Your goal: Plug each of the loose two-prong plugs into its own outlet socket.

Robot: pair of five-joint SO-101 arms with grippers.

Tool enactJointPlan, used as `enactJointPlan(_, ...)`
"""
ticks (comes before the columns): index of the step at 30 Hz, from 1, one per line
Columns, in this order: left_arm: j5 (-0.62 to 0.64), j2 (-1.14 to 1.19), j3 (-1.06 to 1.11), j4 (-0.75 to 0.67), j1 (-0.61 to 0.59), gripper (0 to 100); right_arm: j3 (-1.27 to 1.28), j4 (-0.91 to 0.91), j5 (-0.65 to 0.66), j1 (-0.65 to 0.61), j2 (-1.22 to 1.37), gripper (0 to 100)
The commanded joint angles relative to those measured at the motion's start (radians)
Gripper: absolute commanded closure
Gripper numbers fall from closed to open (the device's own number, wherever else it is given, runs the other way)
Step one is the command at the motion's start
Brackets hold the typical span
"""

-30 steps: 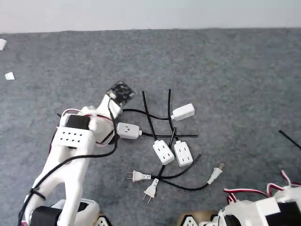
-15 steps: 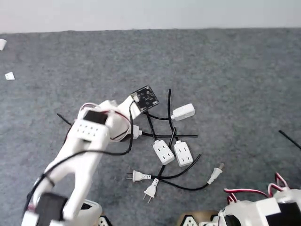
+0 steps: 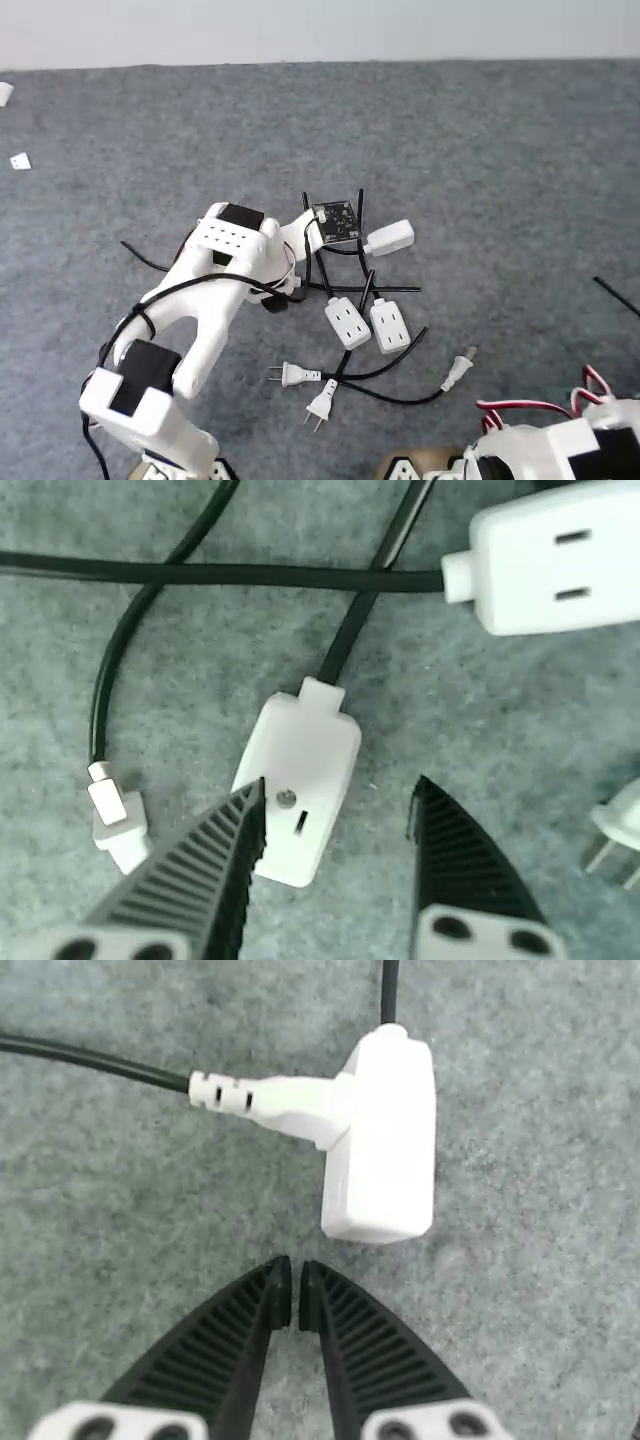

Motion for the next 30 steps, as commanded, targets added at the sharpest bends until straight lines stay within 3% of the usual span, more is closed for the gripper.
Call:
enactJointPlan(1,-0.003,0.021,-0.031,0.017,-0.008,87,-0.012,-0.018,0.008,-0.005,-0.002,97.9)
enactJointPlan(5,-0.003,0.078,-0.031,0.014,-0.009,98,-0.012,-0.018,0.008,-0.008,-0.004,97.9)
enactJointPlan(16,-0.003,0.100,-0.039,0.018,-0.006,98,-0.012,-0.018,0.008,-0.008,-0.002,97.9)
enactJointPlan(20,0.003,0.098,-0.038,0.060,-0.008,91,-0.012,-0.018,0.008,-0.015,-0.002,97.9)
enactJointPlan(23,0.083,0.064,-0.033,0.028,-0.034,84,-0.011,-0.018,0.009,-0.025,-0.001,97.9)
enactJointPlan(30,0.021,-0.091,0.097,-0.012,-0.018,83,-0.011,-0.018,0.009,-0.027,-0.001,97.9)
